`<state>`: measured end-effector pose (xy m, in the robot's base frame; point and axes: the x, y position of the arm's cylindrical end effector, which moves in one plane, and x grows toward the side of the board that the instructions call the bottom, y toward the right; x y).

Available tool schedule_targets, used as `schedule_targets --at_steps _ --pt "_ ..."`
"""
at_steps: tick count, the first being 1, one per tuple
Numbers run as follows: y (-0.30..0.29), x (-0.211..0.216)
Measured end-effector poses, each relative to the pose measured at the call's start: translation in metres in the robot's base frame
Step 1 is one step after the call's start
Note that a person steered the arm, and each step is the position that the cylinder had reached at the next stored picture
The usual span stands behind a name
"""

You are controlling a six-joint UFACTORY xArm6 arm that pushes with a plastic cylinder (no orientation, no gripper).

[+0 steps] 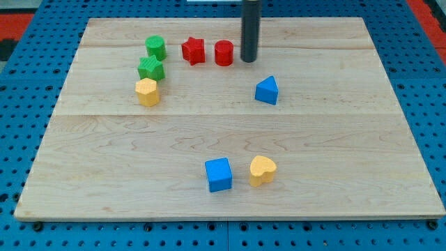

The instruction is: Move the blue triangle to the red circle

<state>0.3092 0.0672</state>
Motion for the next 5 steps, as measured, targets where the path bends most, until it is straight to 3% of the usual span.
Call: schedule_targets --at_steps 2,5 --pt "0.103 0.022" --pt "0.122 0.027"
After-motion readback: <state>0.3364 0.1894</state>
